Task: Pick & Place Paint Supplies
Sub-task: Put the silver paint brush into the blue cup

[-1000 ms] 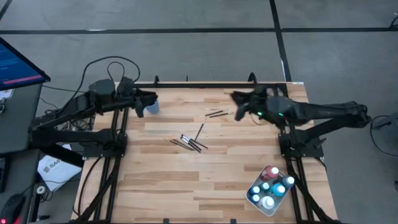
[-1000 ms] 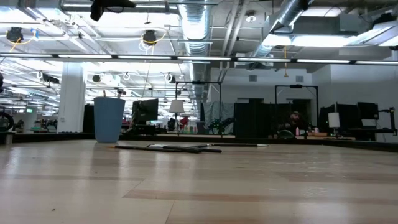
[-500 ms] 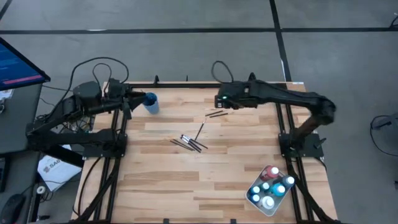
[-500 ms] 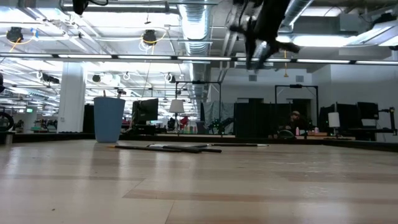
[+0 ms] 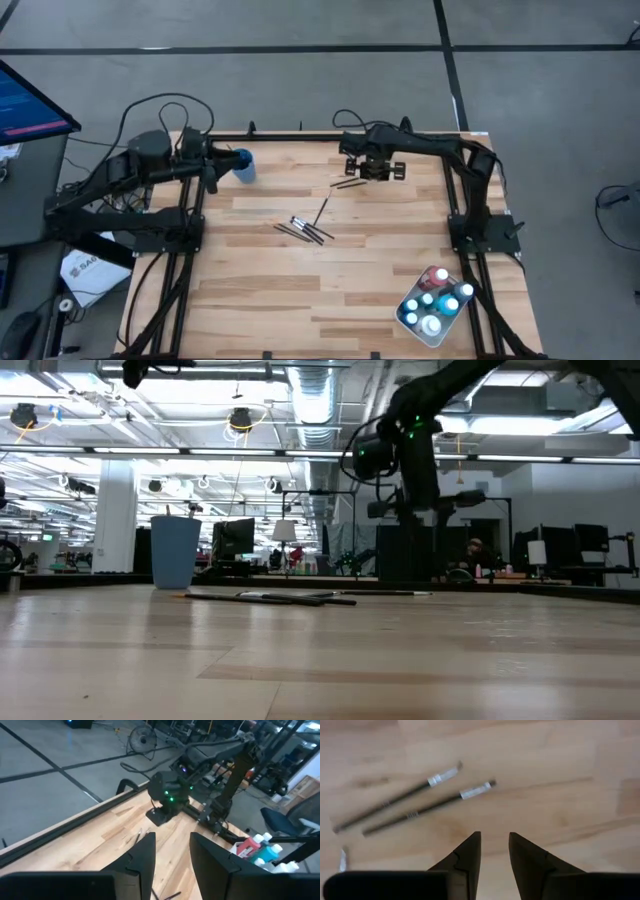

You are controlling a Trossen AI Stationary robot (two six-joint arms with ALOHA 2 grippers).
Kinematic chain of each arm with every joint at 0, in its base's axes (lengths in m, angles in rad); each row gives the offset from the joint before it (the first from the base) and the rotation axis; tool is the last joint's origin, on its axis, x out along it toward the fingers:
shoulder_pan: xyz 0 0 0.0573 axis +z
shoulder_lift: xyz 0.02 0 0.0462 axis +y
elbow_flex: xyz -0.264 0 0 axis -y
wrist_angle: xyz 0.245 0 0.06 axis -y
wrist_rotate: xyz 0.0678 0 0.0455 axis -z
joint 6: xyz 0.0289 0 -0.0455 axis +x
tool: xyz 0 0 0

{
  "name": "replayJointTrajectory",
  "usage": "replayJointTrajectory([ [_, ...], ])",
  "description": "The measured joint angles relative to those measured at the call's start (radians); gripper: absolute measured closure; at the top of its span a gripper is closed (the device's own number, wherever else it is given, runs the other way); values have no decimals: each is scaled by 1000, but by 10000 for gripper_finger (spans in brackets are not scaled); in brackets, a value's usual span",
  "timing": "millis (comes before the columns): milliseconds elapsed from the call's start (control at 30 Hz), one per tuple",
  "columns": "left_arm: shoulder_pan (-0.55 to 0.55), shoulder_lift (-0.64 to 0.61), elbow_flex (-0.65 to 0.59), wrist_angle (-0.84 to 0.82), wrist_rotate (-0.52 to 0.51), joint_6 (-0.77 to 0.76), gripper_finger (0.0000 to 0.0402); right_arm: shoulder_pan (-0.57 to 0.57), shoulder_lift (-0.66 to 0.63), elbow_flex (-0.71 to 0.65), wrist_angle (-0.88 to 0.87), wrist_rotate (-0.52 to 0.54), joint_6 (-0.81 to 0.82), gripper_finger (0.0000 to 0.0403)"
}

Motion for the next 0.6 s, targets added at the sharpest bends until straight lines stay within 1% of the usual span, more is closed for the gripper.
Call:
replayJointTrajectory([
  [133, 0, 24, 0, 0, -1, 23, 288, -41, 28, 0, 54, -24, 4, 310],
  [200, 0, 37, 0, 0, 1, 23, 288, -53, 38, 0, 56, -24, 34, 310],
  [333, 0, 52, 0, 0, 13, 23, 288, -57, 35, 0, 60, 17, 117, 309],
  [467, 0, 54, 0, 0, 22, 23, 288, -65, 36, -3, 99, 24, 139, 309],
  [600, 0, 53, 0, -1, 34, 23, 288, -65, 36, -75, 180, -6, 233, 309],
])
